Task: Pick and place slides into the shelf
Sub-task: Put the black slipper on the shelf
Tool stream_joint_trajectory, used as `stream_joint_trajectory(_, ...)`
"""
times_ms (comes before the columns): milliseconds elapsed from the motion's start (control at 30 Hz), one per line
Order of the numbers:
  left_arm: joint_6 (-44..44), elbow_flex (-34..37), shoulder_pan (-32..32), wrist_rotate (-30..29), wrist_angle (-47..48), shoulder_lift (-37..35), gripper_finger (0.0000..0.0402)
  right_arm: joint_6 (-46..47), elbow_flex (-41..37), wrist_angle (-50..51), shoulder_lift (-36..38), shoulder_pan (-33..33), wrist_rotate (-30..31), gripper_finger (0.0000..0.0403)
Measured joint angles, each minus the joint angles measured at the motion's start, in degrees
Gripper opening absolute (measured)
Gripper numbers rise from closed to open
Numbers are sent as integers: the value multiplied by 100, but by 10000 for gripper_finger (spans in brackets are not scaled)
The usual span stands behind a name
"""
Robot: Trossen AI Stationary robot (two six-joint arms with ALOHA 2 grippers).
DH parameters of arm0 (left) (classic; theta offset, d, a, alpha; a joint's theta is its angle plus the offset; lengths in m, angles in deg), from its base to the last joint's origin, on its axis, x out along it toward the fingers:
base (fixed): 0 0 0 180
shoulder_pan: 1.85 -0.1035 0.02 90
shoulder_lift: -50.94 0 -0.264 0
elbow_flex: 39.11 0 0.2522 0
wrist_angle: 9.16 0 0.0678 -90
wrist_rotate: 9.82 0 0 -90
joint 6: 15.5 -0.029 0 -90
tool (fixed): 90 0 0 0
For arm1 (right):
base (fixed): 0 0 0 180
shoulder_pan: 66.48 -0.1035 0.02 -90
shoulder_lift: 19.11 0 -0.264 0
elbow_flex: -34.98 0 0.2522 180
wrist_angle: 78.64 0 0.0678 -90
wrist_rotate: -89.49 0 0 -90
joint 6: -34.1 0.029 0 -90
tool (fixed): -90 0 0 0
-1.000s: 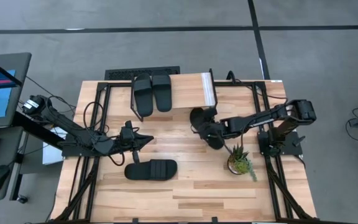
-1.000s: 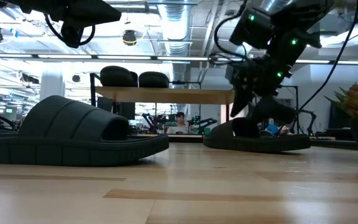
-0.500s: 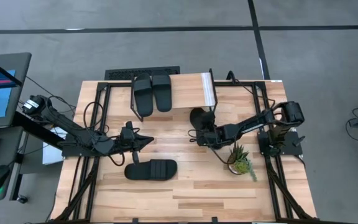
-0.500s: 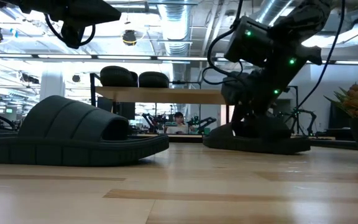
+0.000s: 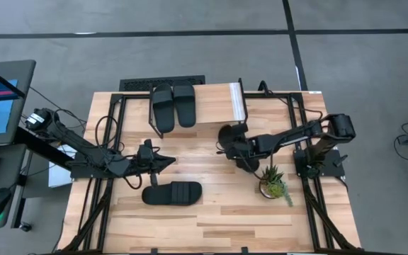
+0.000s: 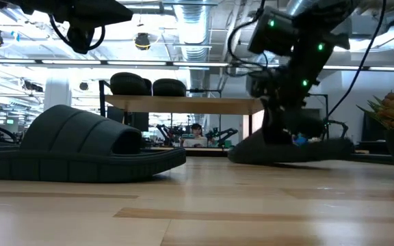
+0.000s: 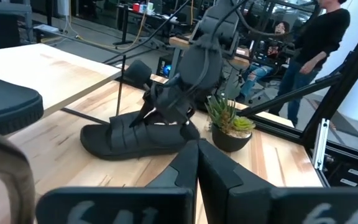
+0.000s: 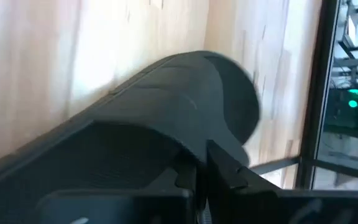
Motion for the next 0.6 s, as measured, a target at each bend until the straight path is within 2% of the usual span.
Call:
stream_joint_trajectory(267, 150, 0, 155, -92, -52, 0, 0, 4, 173, 287, 625, -223, -688, 2)
stream_joint_trajectory(433, 390, 0, 280, -402, -50, 0, 0, 0, 174, 396, 977, -512, -909, 1)
stream_joint_trajectory(600, 520, 0, 464, -951, -51, 0, 0, 3, 196, 444, 1393, -867, -1006, 1)
